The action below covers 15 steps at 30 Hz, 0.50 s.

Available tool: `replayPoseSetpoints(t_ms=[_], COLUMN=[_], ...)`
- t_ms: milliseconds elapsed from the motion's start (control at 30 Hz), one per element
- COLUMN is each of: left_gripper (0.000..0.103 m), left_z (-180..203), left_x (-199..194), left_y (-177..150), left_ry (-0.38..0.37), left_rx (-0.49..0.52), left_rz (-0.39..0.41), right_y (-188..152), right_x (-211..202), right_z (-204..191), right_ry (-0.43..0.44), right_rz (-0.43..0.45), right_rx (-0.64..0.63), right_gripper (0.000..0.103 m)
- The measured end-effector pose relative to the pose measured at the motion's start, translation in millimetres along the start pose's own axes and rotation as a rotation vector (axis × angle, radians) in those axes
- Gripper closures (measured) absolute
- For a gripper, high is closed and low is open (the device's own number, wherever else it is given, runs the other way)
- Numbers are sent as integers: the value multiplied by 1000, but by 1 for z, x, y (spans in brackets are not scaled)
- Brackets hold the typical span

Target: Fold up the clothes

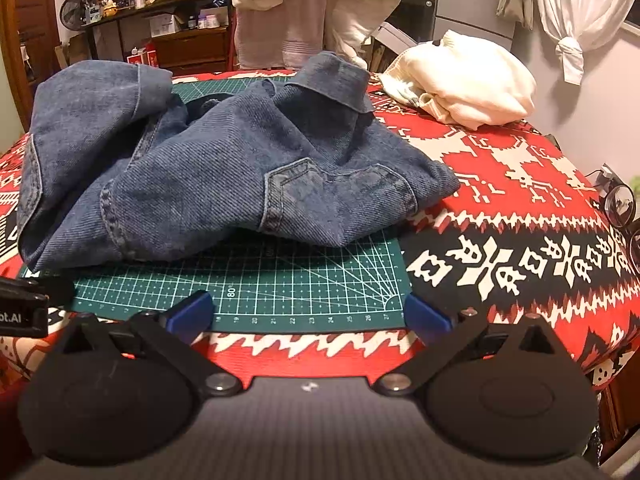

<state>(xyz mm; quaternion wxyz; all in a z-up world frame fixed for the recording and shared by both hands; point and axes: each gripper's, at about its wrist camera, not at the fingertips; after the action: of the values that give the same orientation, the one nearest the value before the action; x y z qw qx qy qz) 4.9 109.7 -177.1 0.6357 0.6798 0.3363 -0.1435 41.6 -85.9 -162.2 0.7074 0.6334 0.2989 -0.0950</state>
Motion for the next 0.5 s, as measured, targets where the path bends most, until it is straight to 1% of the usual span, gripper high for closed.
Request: replayPoseSetpoints(t_ms=[133,200,300,400,500], left_gripper=[0,0,0,0,0], left_z=[1,2,-4,-17,-21], left_x=[-1,-1,1,5,4], left_y=[0,0,0,-6,-11], left_ry=[6,6,-7,-51,-82], left_rx=[16,8,-44,-140,-154], left_rz=[10,4,-12,-16,17], right_y=[-1,-2,-2,-3,-4], right_x=[-1,-2,-3,-3,-4], right_z=[0,0,0,-1,-1], right_ry=[-1,-2,-1,-3,-10], right_rz=[4,11,17,22,25], right_rx=[2,3,2,0,0], right_gripper=[0,0,0,0,0])
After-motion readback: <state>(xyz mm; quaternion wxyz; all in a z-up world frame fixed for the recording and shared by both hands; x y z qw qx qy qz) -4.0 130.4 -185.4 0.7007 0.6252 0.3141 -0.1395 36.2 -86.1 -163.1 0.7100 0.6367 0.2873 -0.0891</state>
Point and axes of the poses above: each gripper's, at about its wrist camera, not at the fingertips, and x roughly the way its jaws point, z to its right, y to its top, and after that the axes turned 12 degrees about z, right-handed
